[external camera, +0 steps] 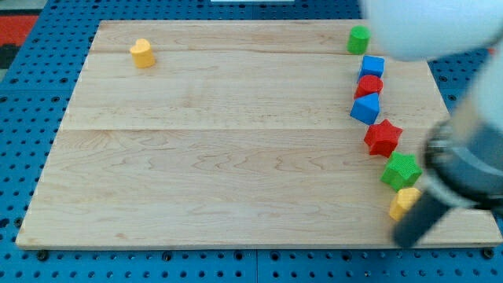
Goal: Push the heart to the bottom right of the green circle
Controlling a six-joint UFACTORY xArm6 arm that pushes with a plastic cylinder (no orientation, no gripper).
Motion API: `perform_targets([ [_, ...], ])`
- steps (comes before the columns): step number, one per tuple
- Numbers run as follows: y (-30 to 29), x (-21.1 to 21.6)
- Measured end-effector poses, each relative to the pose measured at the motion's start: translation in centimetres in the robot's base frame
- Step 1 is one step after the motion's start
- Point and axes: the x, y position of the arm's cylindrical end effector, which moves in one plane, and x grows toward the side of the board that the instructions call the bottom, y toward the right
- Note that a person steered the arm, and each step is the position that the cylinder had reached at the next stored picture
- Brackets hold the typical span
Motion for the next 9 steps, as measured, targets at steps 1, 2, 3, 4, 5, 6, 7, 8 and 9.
perform_targets([
  [1, -7.6, -2.0],
  [2, -11.9, -6.1],
  [3, -21.1, -12.7],
  [4, -26.9, -14.0],
  [5, -29.0, -14.0],
  [6, -31.3, -14.0],
  [7, -34.0, -14.0],
  [8, -37.9, -14.0],
  [9, -41.3, -14.5],
])
